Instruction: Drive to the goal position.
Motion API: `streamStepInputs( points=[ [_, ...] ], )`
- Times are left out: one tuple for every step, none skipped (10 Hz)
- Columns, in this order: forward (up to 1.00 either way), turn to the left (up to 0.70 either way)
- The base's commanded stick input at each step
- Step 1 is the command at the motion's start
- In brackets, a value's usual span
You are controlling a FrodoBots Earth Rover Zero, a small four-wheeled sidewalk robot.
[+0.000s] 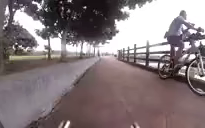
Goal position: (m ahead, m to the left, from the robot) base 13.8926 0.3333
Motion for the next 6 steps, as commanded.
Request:
streamStepInputs(
  points=[
    [0.7, -0.08],
    [0.7, 0.07],
    [0.7, 0.07],
    [0.7, 0.07],
    [0.7, 0.07],
    [0.7, 0.07]
  ],
)
